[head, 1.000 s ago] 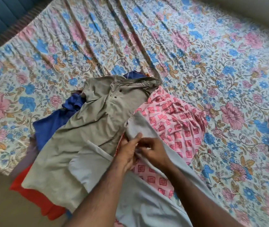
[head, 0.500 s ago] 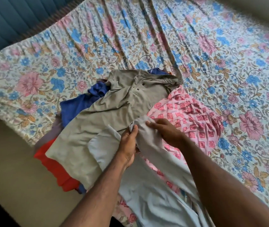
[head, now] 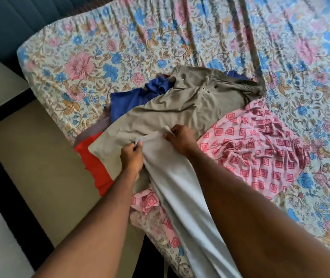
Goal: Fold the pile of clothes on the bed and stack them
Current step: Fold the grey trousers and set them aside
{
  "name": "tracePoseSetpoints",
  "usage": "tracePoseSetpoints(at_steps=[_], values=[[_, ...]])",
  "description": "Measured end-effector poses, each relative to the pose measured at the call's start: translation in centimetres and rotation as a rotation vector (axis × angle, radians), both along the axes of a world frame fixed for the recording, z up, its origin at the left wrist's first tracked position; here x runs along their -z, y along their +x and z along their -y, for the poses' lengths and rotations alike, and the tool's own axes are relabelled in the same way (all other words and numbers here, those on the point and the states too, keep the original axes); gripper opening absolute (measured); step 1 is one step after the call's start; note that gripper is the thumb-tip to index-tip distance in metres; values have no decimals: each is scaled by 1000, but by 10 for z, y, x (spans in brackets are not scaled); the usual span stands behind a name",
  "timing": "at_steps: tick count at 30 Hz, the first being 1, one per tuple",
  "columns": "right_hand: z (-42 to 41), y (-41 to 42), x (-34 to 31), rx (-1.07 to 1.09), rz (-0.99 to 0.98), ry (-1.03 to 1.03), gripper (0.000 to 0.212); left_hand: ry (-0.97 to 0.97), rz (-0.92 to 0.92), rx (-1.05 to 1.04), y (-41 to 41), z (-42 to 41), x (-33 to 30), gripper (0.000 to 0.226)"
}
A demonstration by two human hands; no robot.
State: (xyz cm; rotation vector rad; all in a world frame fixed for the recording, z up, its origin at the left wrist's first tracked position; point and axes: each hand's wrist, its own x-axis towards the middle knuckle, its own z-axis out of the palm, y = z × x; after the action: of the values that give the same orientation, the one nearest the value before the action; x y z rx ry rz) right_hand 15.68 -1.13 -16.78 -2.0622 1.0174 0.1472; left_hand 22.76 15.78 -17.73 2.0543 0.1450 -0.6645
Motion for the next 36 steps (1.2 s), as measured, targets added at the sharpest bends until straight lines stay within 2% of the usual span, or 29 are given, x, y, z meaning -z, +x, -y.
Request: tracePoseSetpoints(at_steps=[2, 6, 9, 11, 13, 15, 18, 21, 23, 26, 29, 32, 34, 36], values=[[3, -4, 2, -44, -15, 10, 30, 5, -35, 8, -4, -1, -1, 31], [15, -37, -10, -121, -45, 195, 26, -61, -181, 22, -41, -19, -8, 21], [22, -59, -16, -212, -59, 60, 16, -83, -327, 7, -71, -28, -6, 15], [21, -68, -18, -219, 22, -2, 9, -44, -213, 9, -79, -25, -11, 10], [15, -73, -20, -197, 113, -50, 7, 35, 21, 14, -77, -22, -23, 5], [9, -79, -24, -165, 181, -82, 14, 92, 207, 52, -73, -21, -34, 8], [1, -99, -25, -92, 191, -101, 25, 143, 254, -6, -79, -30, -38, 26], [-9, -135, -19, -12, 179, -159, 16, 216, 258, -25, -112, -44, -39, 25], [-17, -165, -15, 4, 107, -126, 15, 207, 194, 74, -149, -53, -34, 27], [-30, -215, -5, -54, -115, 44, 23, 156, -50, 211, -212, -63, -16, 33], [-44, -264, 7, -81, -243, 31, 34, 198, -265, 144, -259, -67, -3, 33], [-61, -299, 13, 8, -242, -54, 41, 232, -453, 78, -291, -70, 4, 29], [-71, -316, 16, 35, -263, -77, 43, 229, -491, 39, -307, -70, 10, 29], [-74, -330, 21, 63, -299, -75, 39, 201, -452, 17, -320, -68, 16, 31]])
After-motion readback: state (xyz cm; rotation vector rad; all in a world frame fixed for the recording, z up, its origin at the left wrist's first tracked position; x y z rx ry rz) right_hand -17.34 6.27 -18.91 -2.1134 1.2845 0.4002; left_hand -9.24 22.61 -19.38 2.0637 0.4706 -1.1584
